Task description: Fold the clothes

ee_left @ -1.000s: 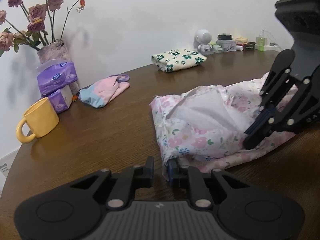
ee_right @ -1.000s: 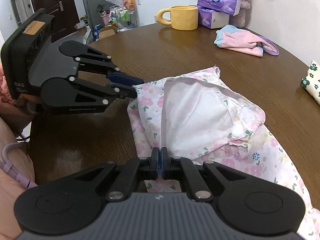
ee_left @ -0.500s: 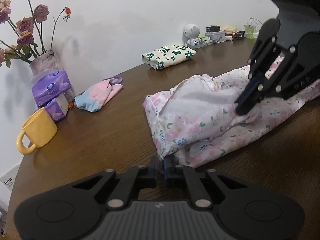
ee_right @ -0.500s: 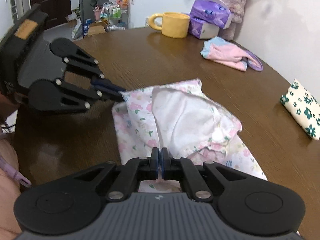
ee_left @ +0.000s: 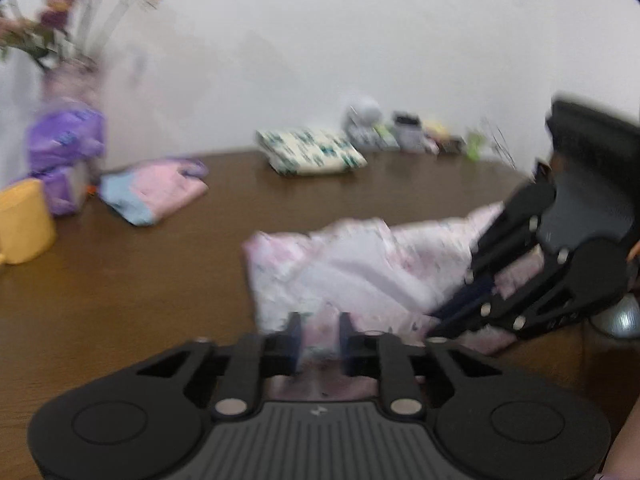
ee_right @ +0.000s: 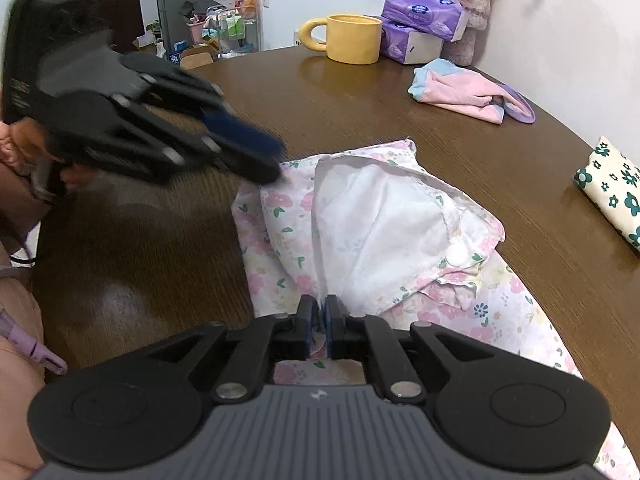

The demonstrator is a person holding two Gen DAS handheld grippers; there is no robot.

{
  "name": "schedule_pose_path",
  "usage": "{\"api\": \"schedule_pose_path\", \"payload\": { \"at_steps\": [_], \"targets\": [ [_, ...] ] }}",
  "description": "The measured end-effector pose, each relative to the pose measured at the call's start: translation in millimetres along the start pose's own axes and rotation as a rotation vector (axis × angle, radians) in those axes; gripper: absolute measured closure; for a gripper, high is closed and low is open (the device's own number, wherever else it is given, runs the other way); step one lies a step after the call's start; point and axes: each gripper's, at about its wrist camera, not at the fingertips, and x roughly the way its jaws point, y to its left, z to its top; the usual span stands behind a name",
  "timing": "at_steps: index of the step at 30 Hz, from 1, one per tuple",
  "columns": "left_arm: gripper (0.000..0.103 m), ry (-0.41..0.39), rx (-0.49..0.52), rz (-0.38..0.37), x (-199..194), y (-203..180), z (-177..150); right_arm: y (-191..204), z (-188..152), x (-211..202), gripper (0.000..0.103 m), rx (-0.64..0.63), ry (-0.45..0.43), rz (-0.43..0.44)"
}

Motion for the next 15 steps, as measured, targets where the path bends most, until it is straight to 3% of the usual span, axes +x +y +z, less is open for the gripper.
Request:
{"api": "schedule_pose_path", "payload": {
  "at_steps": [3,5,11,12,14,15],
  "targets": [
    [0.093,0.057,0.047,0.008,16,-9,-3,-1,1,-14,0.086,0.011,-0.033,0.025],
    [0.094,0.064,0.056,0.010,18,-11,-4,-5,5,-28,0.060,0.014,-0.076,0.005],
    [0.094,0.071,0.068,0.024,20,-14,-6,-21,25,-30,0.055,-0.033,-0.102,-0.079],
    [0.095,0.072,0.070,0.027,20,-15,-6,-22,28,-24,0.052,-0.054,-0.097,-0.074],
    [0.095,0.072,0.074,0.031,21,-15,-5,-25,33,-13,0.035,-0.091,-0.084,-0.055],
    [0.095,0.072,0.074,0.032,21,-16,-5,-26,33,-6,0.033,-0.108,-0.066,-0.049]
  ]
}}
